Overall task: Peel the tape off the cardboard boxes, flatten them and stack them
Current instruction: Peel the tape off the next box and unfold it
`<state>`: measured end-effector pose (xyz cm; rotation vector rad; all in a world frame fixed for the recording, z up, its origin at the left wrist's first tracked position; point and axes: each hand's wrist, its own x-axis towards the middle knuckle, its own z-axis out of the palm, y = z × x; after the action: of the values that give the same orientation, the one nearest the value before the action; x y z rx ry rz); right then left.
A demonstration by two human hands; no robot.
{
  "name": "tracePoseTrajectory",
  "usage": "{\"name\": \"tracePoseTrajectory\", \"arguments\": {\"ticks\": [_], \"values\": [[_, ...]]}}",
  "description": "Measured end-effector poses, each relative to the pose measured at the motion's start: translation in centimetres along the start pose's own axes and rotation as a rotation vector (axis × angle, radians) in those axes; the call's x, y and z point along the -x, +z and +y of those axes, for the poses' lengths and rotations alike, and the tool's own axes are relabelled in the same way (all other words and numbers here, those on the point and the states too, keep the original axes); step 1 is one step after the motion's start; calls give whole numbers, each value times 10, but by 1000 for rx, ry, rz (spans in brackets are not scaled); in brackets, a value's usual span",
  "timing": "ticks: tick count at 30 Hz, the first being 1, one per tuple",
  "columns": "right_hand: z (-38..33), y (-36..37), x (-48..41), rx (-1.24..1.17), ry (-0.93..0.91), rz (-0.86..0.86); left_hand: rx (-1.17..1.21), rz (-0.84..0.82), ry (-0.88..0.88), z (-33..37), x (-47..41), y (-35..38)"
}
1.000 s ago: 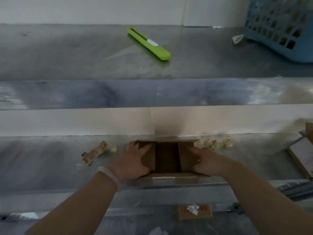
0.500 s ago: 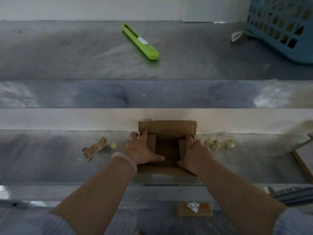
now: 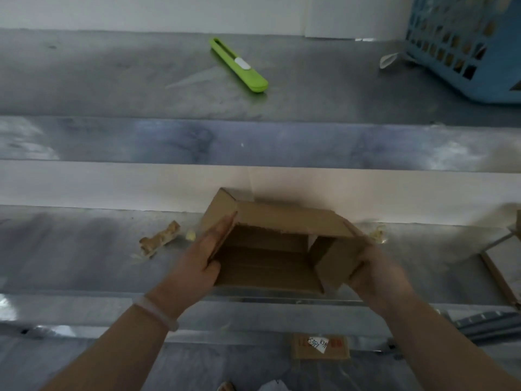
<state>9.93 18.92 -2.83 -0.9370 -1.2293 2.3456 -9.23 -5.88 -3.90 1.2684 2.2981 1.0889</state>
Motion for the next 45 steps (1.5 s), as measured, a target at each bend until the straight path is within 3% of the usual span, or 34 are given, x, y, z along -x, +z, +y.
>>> {"name": "tracePoseTrajectory", "arguments": {"ticks": [2,5,8,14,16,19,22,24,27,30,37,41,45], "values": [[-10,-6,4,-179,79,-46,-165,-58,138,-1,9,-3],[-11,-17,-8,31,148,50,-384,-137,284,-14,17,1],[0,-23,-16,297,156,111,-492,-198,256,-25,21,3],[37,-31,-10,570,163,173,-514,-292,178,-48,44,25],[47,-31,-10,622,142,187,-455,-227,121,-46,43,37],[50,-31,-10,676,88,215,-423,14,46,-36,33,52],[48,-30,-8,717,53,210,-224,261,-213,-26,24,60],[47,-29,-7,754,51,206,-66,330,-408,-26,16,60],[48,-31,-9,805,41,193,70,301,-505,-31,4,56],[47,-27,-14,774,45,179,33,273,-518,-34,2,56],[58,-4,-23,964,11,291,-338,150,-519,-41,1,68],[63,-5,-29,1087,49,323,-508,-25,-536,-47,-2,73],[72,-12,-26,1375,-27,294,-652,-9,-289,-55,10,82]]}}
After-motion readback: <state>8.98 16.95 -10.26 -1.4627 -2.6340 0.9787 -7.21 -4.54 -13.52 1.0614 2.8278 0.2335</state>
